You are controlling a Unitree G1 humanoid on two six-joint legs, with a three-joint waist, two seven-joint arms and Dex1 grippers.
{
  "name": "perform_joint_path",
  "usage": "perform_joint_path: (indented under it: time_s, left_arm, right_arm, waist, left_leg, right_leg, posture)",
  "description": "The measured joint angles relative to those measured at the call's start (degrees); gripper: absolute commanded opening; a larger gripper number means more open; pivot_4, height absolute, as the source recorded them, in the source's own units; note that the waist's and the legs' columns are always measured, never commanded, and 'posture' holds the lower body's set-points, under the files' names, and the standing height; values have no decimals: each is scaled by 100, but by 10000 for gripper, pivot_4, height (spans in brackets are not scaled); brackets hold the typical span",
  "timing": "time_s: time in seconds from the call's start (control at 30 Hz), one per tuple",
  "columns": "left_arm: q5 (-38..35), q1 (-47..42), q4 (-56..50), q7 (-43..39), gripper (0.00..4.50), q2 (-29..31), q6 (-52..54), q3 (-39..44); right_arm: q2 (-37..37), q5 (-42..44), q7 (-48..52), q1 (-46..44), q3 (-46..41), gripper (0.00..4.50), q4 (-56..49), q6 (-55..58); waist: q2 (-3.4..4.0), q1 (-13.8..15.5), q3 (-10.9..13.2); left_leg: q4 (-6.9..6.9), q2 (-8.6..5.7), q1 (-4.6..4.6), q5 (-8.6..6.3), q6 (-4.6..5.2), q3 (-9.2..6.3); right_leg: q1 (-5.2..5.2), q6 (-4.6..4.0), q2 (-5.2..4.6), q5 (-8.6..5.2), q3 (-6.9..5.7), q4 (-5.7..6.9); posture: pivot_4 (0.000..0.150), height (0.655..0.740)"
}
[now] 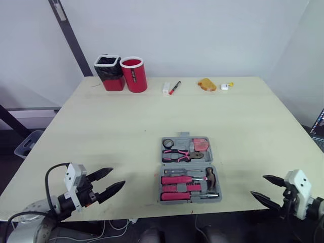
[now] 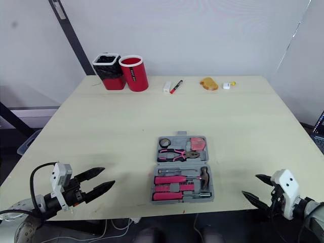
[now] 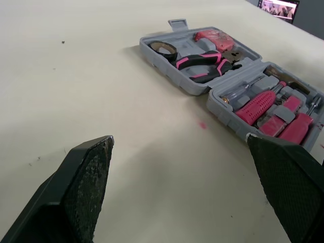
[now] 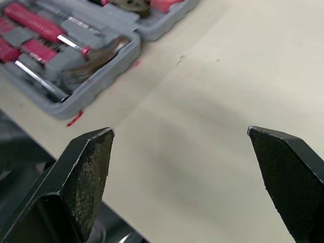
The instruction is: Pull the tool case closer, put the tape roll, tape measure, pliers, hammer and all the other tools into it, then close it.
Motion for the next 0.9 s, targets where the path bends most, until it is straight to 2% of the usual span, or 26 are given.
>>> perform_joint_path:
  time_s: [0.17, 0.37, 0.47, 0.53, 0.57, 0.63, 0.67, 0.77, 0.83, 0.9]
  left_arm:
    - [61, -159, -53, 36, 45000, -57, -81, -33]
    - [75, -515, -107, 26, 45000, -57, 30, -229]
    - [75, -734, -125, 0, 37014, -60, 132, -409]
    - [64, -897, -144, -15, 28099, -68, 256, -519]
    - [59, -998, -151, -18, 27194, -65, 318, -569]
    - [84, -1198, -155, -24, 18957, -54, 387, -711]
    - [101, -1258, -152, -30, 17080, -49, 415, -736]
    - [238, -1529, -80, -75, 5094, 43, 562, -998]
    - [406, -1720, -21, -91, 94, 77, 626, -1233]
    - [617, -1909, 155, -122, 0, 98, 658, -1507]
  right_arm:
    - [46, -6, -89, -70, -2, 44496, 0, 8]
    - [119, -49, -224, -749, 412, 44496, 8, 212]
    - [121, -111, -248, -1255, 712, 45000, 40, 364]
    - [125, -182, -258, -1635, 942, 45000, 196, 477]
    - [125, -222, -245, -1851, 1100, 42463, 263, 554]
    - [133, -269, -191, -2302, 1426, 37162, 394, 775]
    - [130, -314, -176, -2467, 1548, 33597, 468, 875]
    - [30, -608, 24, -2991, 2102, 21018, 759, 1103]
    - [-75, -871, 168, -3298, 2469, 15282, 965, 1126]
    - [-130, -1114, 298, -3640, 2792, 4827, 1188, 1172]
  waist:
    - [0, 0, 0]
    - [3, -14, 2]
    - [3, -10, 2]
    - [2, -8, 4]
    - [3, -4, 4]
    - [6, -2, 5]
    - [5, -5, 5]
    - [5, -3, 6]
    - [9, -2, 8]
    - [9, -6, 8]
  left_leg:
    - [-5, 0, -2, 0, 0, 0]
    - [-4, -1, 0, 0, 1, 2]
    - [-4, -4, -2, 1, 1, 2]
    - [-4, -17, -10, 1, 1, 2]
    - [-4, -20, -12, 1, 2, 1]
    - [-4, -23, -15, 1, 2, 2]
    - [-4, -24, -16, 1, 2, 3]
    - [-1, -29, -21, 1, 2, 8]
    - [3, -32, -25, 2, 3, 10]
    - [4, -32, -25, 2, 3, 11]
  right_leg:
    - [-1, -13, 1, 7, -2, -1]
    - [-1, -13, 5, 8, 0, -1]
    - [0, -14, 9, 9, -1, 0]
    - [-1, -15, 12, 9, -2, 0]
    - [-2, -15, 12, 9, -3, 0]
    - [-1, -15, 13, 9, -5, 0]
    - [-2, -15, 13, 9, -6, -1]
    - [-2, -15, 12, 9, -9, -1]
    - [-2, -14, 11, 9, -9, -1]
    - [-2, -14, 12, 9, -9, 0]
  posture:
    - [1500, 7400]
    - [1500, 7400]
    - [1500, 7400]
    - [1500, 7400]
    - [1500, 7400]
    - [1500, 7400]
    - [1500, 7400]
    - [1500, 7400]
    - [1500, 7400]
    - [1500, 7400]
